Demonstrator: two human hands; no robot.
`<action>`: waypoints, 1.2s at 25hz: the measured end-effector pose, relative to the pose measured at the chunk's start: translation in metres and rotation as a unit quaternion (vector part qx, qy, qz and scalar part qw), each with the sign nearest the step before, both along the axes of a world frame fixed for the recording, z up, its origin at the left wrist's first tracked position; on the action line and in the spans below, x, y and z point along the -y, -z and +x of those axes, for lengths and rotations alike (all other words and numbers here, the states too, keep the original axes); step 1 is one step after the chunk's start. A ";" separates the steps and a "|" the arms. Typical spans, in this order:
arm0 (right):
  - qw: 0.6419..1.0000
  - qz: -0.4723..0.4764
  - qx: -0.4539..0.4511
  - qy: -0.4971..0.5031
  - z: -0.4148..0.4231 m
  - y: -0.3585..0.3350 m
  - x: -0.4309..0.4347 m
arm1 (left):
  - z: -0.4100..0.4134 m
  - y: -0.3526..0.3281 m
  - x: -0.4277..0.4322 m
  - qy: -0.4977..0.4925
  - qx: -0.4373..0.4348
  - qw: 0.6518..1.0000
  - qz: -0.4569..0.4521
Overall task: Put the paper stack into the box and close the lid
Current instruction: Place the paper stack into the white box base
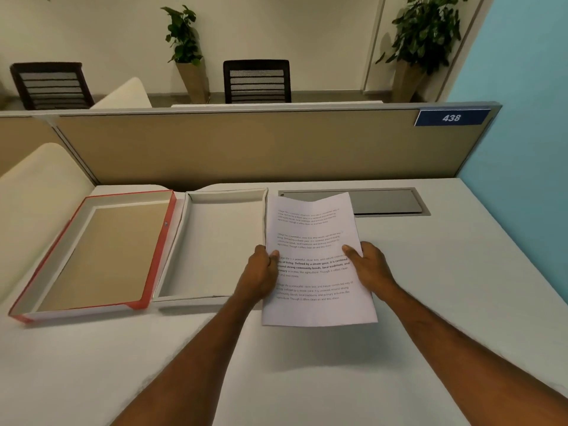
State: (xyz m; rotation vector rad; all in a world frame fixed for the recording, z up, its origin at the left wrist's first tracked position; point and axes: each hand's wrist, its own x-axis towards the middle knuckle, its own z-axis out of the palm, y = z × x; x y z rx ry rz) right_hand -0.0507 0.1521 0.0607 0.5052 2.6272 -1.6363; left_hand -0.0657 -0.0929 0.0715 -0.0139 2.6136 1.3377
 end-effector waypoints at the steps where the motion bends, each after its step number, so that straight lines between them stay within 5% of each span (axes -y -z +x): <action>1: 1.000 -0.001 0.000 -0.003 -0.011 -0.006 0.013 | -0.009 -0.006 0.015 -0.009 -0.002 1.000 -0.005; 16: 0.992 -0.016 0.087 -0.087 -0.131 -0.004 0.205 | -0.109 -0.010 0.188 -0.081 0.115 0.989 -0.038; 30: 0.985 0.053 0.149 -0.065 -0.154 0.042 0.233 | -0.139 0.033 0.187 -0.129 0.142 0.979 -0.075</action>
